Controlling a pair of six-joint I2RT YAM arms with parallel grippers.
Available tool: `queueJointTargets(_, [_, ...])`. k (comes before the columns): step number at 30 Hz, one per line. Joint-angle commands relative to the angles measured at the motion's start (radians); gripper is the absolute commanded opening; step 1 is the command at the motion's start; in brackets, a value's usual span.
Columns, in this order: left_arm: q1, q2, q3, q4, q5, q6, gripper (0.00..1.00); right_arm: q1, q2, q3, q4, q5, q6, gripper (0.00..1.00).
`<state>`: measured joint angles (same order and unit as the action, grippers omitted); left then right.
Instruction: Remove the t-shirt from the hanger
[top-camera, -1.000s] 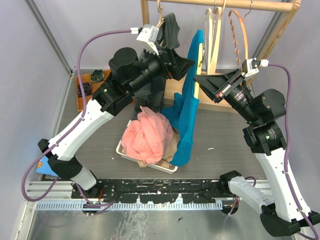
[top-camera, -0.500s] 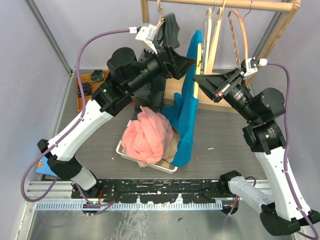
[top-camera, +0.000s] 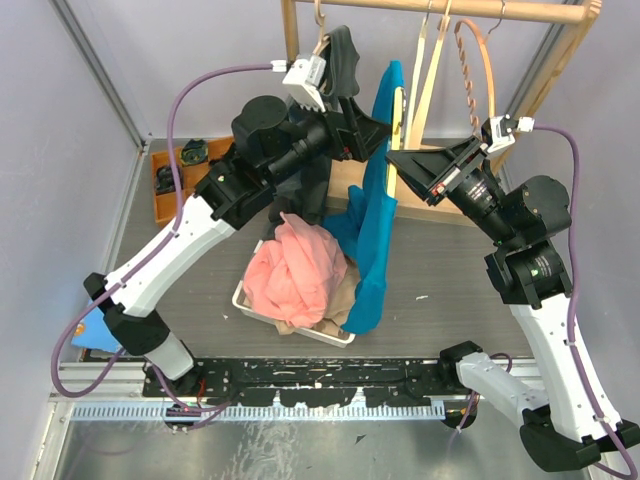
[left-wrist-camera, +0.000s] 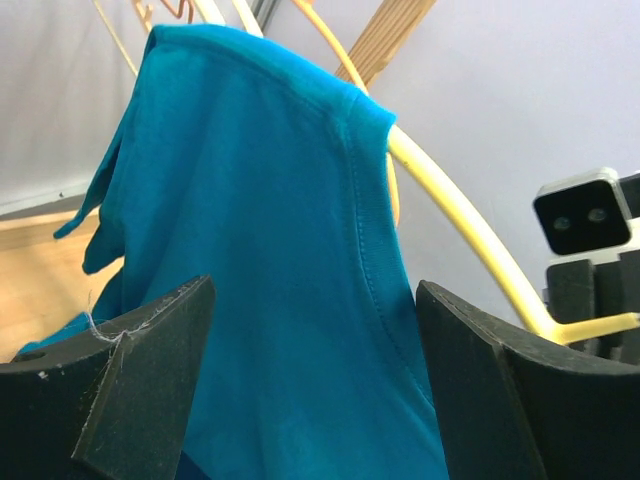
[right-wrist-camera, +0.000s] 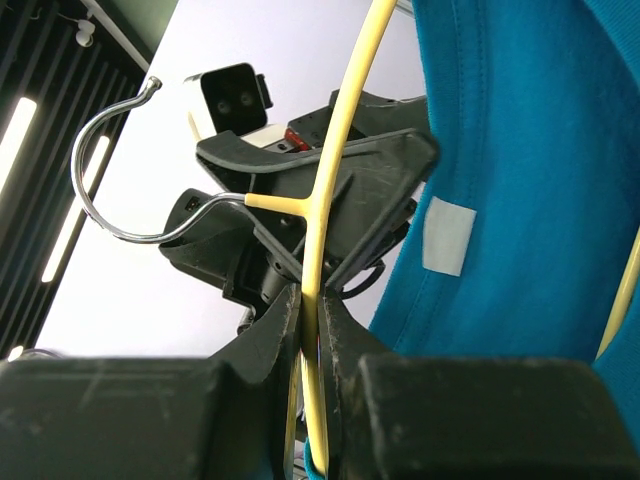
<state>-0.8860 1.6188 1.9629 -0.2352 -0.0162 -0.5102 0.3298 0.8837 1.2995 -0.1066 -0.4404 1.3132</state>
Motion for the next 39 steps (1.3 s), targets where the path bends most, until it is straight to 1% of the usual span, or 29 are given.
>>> queueJointTargets(1, [0.002,0.022,0.041,-0.014,-0.015,-0.010,0.88,0.003,-0.017,0.057,0.095,-0.018,0.004,0.01])
queueJointTargets(14, [0.002,0.095,0.142,-0.040,0.010,-0.019,0.88,0.003,-0.023,0.055,0.087,-0.013,0.001,0.01])
queueJointTargets(19, [0.001,0.123,0.183,-0.058,0.006,-0.015,0.80,0.003,-0.024,0.055,0.086,-0.010,0.000,0.01])
queueJointTargets(24, [0.002,0.135,0.206,-0.071,0.006,-0.010,0.53,0.003,-0.027,0.053,0.086,-0.006,-0.004,0.00])
queueJointTargets(30, [0.002,0.128,0.209,-0.059,0.010,0.002,0.16,0.003,-0.035,0.032,0.086,0.003,-0.005,0.01])
queueJointTargets(32, [0.002,0.127,0.213,-0.058,0.012,0.007,0.05,0.003,-0.037,0.026,0.086,0.010,-0.006,0.01])
queueJointTargets(33, [0.002,0.126,0.218,-0.058,0.015,0.009,0.01,0.003,-0.038,0.023,0.087,0.012,-0.006,0.01])
queueJointTargets(34, [0.001,0.126,0.222,-0.057,0.021,0.011,0.00,0.003,-0.038,0.018,0.086,0.017,-0.006,0.01])
queueJointTargets(39, [0.001,0.128,0.258,-0.051,0.101,0.024,0.00,0.003,-0.042,-0.009,0.097,0.056,-0.009,0.01])
